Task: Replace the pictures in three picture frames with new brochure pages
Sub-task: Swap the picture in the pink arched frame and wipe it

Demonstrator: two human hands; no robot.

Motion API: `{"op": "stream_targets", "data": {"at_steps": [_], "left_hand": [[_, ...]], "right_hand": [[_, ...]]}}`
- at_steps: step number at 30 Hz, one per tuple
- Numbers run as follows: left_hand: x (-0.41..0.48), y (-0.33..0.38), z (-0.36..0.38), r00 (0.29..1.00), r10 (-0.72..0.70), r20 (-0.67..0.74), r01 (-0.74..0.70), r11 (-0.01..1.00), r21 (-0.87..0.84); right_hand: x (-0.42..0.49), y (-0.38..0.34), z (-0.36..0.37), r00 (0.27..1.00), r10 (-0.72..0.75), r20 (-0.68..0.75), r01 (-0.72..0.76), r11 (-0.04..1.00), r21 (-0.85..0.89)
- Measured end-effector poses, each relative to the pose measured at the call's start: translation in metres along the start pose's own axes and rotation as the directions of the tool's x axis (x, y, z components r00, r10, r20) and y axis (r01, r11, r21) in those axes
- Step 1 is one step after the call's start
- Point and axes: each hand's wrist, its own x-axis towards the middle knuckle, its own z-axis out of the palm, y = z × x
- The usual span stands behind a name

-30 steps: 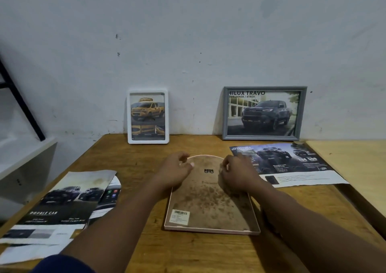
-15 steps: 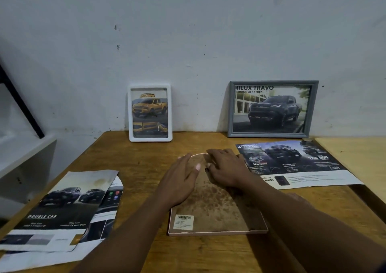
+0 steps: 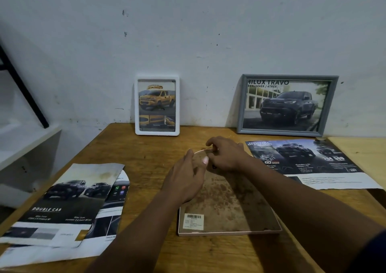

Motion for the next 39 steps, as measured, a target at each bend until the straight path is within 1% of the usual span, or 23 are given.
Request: {"op": "stream_targets", "data": {"at_steps": [3,11,17,21,24,26,30,32,34,36,37,39], "left_hand": [[0.0,0.001,0.001,1.0,-0.001,-0.002,0.001,1.0,0.018],[0.001,0.002,0.001,0.999,-0.019,-0.027,0.021,0.999,0.044],[0.0,0.007,0.001,0.999,-0.022,-0.03,0.024,0.997,0.071],[-0.002,0.006,0.001,0.999,-0.018,-0.04,0.019,1.0,0.003],[-0.003,0.005,0.0,0.998,-0.003,-0.066,-0.004,0.995,-0.103],[-0.003,0.003,-0.002,0.996,0.004,-0.085,-0.016,0.99,-0.142],[-0.001,0.0,-0.003,0.988,0.025,-0.152,-0.039,0.995,-0.092],[0.001,-0.002,-0.003,0.98,0.074,-0.184,-0.081,0.996,-0.03],[0.003,-0.006,-0.004,0.976,0.111,-0.19,-0.109,0.994,0.017],[0.006,-0.009,-0.006,0.974,0.114,-0.193,-0.112,0.993,0.022],[0.008,-0.01,-0.007,0.974,0.111,-0.198,-0.109,0.994,0.022],[0.012,-0.012,-0.012,0.971,0.091,-0.222,-0.091,0.996,0.011]], "right_hand": [[0.007,-0.004,0.003,1.0,0.016,0.014,-0.016,0.999,-0.042],[0.023,-0.008,0.009,0.999,0.055,0.0,-0.055,0.998,-0.026],[0.026,-0.004,0.014,0.993,0.103,-0.06,-0.104,0.995,0.001],[0.023,-0.003,0.018,0.988,0.102,-0.119,-0.103,0.995,-0.001],[0.022,-0.005,0.02,0.976,0.072,-0.206,-0.079,0.997,-0.025],[0.024,-0.007,0.02,0.965,0.051,-0.258,-0.059,0.998,-0.025],[0.025,-0.012,0.019,0.952,0.031,-0.306,-0.032,0.999,0.001],[0.026,-0.014,0.02,0.95,0.026,-0.311,-0.018,0.999,0.026],[0.028,-0.015,0.019,0.942,0.023,-0.334,0.013,0.995,0.103],[0.027,-0.012,0.014,0.93,0.047,-0.366,0.024,0.982,0.186],[0.026,-0.009,0.009,0.932,0.063,-0.358,0.007,0.982,0.19],[0.019,0.002,-0.001,0.949,0.106,-0.296,-0.072,0.99,0.124]]}}
